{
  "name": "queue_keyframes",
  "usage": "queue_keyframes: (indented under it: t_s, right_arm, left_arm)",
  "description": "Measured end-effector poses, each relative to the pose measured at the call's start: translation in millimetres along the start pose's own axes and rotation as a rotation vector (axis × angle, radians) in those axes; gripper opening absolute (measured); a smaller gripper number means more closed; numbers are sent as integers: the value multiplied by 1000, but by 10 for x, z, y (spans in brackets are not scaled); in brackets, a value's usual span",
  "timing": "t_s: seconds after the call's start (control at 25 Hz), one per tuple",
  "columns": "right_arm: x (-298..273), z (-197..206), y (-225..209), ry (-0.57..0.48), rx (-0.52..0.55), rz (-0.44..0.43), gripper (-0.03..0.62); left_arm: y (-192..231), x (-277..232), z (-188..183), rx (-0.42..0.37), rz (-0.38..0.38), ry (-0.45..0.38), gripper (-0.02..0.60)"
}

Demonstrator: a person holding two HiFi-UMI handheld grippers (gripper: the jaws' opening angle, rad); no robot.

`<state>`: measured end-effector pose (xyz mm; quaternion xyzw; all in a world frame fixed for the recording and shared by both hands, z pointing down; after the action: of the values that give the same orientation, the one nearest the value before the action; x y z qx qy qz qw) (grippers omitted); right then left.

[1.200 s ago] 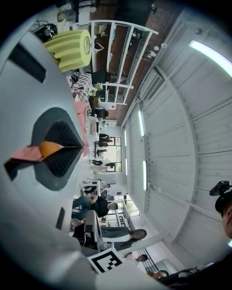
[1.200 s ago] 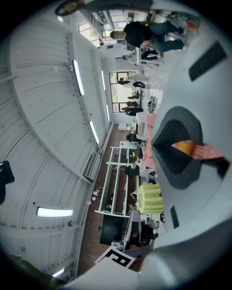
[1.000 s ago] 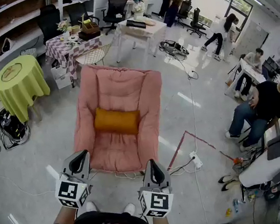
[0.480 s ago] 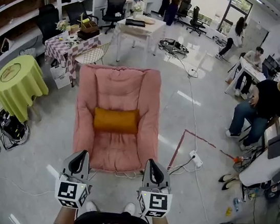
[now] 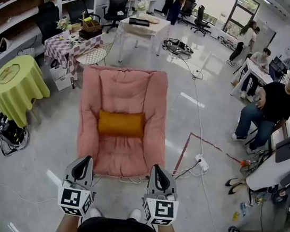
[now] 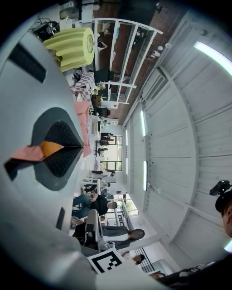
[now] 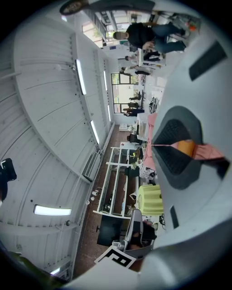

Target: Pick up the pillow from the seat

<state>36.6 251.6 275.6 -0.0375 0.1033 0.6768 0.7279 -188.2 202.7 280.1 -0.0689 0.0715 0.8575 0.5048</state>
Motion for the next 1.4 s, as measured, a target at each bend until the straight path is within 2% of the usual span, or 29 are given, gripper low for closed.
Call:
queue_keyframes:
  t_s: [0.4,0.68,0.92,1.4]
  right_arm:
    - [18,13,656,-4,1,27,21]
    - [107,62,909,14,0,62,21]
    - [78,48,835,10,8,76,21]
    - [-361,-6,414,3,17,38,21]
  left_arm:
    - [472,256,110,-14,50,2,11]
    - [650,389,207,-9,90,18,11]
    - [594,322,175,-21,109,8,11]
    - [446,-190,99,-19,80,7,11]
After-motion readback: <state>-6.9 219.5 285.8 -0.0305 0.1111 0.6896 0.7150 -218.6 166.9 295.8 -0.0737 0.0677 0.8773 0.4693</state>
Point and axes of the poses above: the fingertips, and each gripper's own axes: x backward along the fingers, y to its left, z out of its underside, the point moved 1 cm from there along x, backward along the fingers, and after that the axes turned 4 degrees about y, right-handed, at the moved point
